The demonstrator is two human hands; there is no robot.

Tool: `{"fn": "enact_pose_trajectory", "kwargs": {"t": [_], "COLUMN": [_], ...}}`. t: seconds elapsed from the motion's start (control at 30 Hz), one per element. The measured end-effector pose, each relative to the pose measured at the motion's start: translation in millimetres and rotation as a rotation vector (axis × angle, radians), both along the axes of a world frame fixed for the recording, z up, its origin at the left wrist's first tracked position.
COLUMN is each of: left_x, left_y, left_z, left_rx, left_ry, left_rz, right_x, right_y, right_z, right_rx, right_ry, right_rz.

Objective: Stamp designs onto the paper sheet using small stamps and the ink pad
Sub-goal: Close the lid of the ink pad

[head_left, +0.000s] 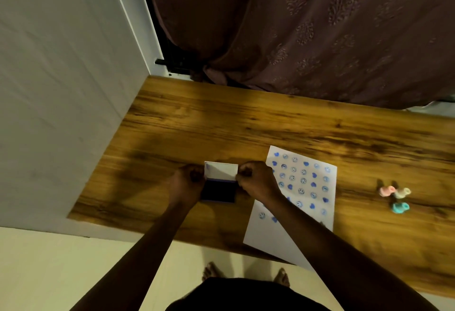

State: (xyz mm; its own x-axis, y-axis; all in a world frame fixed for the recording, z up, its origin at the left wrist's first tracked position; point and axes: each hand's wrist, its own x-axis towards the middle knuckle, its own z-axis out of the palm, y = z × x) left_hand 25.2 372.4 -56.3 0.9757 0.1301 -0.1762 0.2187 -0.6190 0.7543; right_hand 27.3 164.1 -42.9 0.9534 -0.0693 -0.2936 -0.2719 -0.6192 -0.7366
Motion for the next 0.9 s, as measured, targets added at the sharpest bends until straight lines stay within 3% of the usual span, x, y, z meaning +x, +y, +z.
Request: {"fn": "enact_pose_trajectory", "kwargs": {"t": [0.27,0.9], "left_x": [-8,-21], "left_y": [5,12], "left_z": [1,3], "left_rx": [-0.002,-0.012], "left_ry": [-0.054,0.052], "left_rz": [-0.024,-0.086], "right_x": [-14,-45], "right_y": [2,19], "right_z": [3,-9], "right_rx": [0.207,0.036], "right_ry": [0.007,0.017], "right_rz": [-0.039,-0.066]}}
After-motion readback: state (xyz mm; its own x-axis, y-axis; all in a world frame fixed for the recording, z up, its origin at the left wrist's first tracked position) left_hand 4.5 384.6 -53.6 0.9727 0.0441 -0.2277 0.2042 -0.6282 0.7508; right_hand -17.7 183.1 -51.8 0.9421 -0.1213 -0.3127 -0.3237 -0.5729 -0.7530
